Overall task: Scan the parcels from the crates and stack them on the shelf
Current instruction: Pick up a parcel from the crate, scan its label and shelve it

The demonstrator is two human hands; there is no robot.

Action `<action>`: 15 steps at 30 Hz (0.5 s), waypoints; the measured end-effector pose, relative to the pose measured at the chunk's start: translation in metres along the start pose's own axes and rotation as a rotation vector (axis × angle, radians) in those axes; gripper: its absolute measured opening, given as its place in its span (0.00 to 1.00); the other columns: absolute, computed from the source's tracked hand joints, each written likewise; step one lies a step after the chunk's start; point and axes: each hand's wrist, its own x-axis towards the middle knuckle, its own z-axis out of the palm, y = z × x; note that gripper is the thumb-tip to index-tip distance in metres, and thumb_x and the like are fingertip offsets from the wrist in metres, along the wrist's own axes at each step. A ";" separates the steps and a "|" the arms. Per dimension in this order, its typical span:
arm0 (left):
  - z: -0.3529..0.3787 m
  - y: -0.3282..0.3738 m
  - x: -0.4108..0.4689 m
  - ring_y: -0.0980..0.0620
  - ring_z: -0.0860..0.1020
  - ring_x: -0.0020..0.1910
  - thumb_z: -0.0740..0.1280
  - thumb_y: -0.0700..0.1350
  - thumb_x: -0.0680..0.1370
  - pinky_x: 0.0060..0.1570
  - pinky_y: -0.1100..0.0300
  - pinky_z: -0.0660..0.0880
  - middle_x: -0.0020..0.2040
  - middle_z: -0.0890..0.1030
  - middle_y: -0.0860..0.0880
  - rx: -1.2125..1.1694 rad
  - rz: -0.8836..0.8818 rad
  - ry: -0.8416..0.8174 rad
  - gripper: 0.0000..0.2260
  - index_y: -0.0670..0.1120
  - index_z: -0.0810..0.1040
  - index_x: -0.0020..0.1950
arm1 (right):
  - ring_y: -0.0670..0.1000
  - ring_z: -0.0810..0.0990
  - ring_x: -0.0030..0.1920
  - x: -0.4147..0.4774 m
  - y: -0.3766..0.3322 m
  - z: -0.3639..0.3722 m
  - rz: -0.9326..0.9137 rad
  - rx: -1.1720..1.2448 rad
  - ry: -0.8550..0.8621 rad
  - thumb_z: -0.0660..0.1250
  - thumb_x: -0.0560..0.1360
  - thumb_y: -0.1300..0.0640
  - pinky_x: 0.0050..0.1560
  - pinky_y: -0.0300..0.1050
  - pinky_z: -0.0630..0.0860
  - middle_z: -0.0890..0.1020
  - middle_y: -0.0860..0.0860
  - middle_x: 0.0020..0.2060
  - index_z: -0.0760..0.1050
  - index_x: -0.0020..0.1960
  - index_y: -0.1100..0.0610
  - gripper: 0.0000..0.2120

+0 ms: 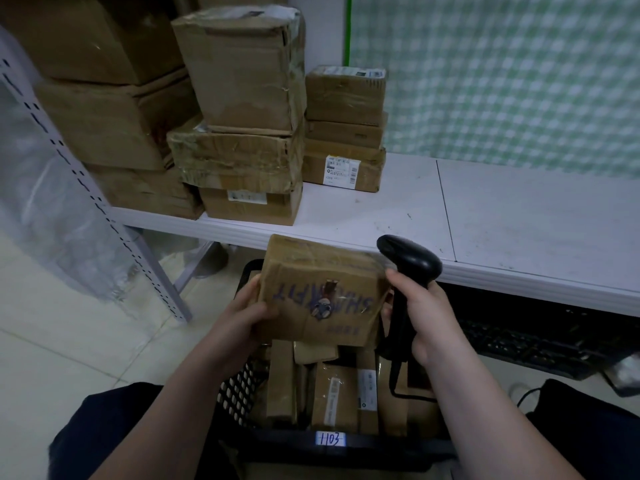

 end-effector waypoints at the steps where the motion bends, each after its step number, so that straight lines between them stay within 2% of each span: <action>1: 0.001 0.002 -0.001 0.43 0.76 0.58 0.67 0.43 0.66 0.52 0.45 0.77 0.57 0.80 0.47 0.027 -0.050 -0.024 0.30 0.53 0.70 0.69 | 0.50 0.79 0.38 -0.001 -0.003 -0.001 -0.022 0.000 0.009 0.71 0.73 0.58 0.37 0.43 0.73 0.82 0.51 0.39 0.76 0.54 0.56 0.11; 3: -0.001 0.006 -0.003 0.43 0.76 0.59 0.73 0.47 0.65 0.50 0.47 0.80 0.61 0.77 0.47 0.127 -0.133 -0.076 0.36 0.60 0.66 0.72 | 0.50 0.78 0.38 -0.002 -0.007 -0.006 -0.066 -0.016 0.015 0.71 0.74 0.59 0.36 0.41 0.74 0.81 0.51 0.38 0.77 0.50 0.56 0.06; 5: -0.003 0.009 -0.005 0.43 0.75 0.59 0.80 0.56 0.57 0.46 0.51 0.80 0.63 0.75 0.48 0.157 -0.192 -0.157 0.47 0.63 0.62 0.73 | 0.48 0.79 0.37 -0.004 -0.012 -0.011 -0.091 -0.029 0.001 0.70 0.73 0.63 0.36 0.40 0.74 0.82 0.49 0.35 0.77 0.45 0.56 0.04; 6: -0.003 0.010 -0.006 0.43 0.75 0.60 0.81 0.61 0.54 0.45 0.52 0.80 0.65 0.73 0.48 0.130 -0.217 -0.188 0.51 0.63 0.61 0.73 | 0.47 0.80 0.36 -0.004 -0.013 -0.014 -0.100 -0.033 -0.015 0.70 0.73 0.65 0.37 0.40 0.74 0.82 0.48 0.33 0.77 0.43 0.56 0.05; 8: -0.001 0.011 -0.008 0.41 0.75 0.62 0.75 0.69 0.55 0.44 0.51 0.79 0.67 0.74 0.46 0.029 -0.232 -0.219 0.47 0.62 0.65 0.72 | 0.46 0.82 0.35 -0.007 -0.017 -0.017 -0.109 -0.055 -0.056 0.67 0.73 0.70 0.37 0.39 0.75 0.84 0.48 0.33 0.76 0.42 0.56 0.09; 11: 0.001 0.007 -0.006 0.39 0.76 0.63 0.64 0.75 0.62 0.51 0.43 0.78 0.66 0.77 0.47 -0.167 -0.189 -0.216 0.38 0.60 0.70 0.69 | 0.45 0.83 0.37 -0.010 -0.022 -0.022 -0.124 -0.084 -0.113 0.64 0.72 0.74 0.37 0.41 0.76 0.85 0.48 0.35 0.77 0.41 0.56 0.14; 13: 0.001 0.004 0.001 0.38 0.75 0.63 0.57 0.73 0.69 0.57 0.35 0.74 0.66 0.76 0.44 -0.244 -0.187 -0.125 0.35 0.55 0.70 0.69 | 0.47 0.83 0.39 -0.011 -0.023 -0.023 -0.131 -0.107 -0.132 0.64 0.71 0.74 0.42 0.44 0.75 0.85 0.48 0.35 0.78 0.40 0.55 0.15; 15: 0.005 0.004 0.006 0.37 0.73 0.61 0.59 0.68 0.74 0.56 0.36 0.73 0.66 0.73 0.39 -0.245 -0.176 -0.055 0.30 0.52 0.69 0.70 | 0.47 0.83 0.38 -0.010 -0.021 -0.022 -0.108 -0.089 -0.130 0.65 0.73 0.70 0.42 0.45 0.74 0.84 0.47 0.34 0.78 0.40 0.55 0.11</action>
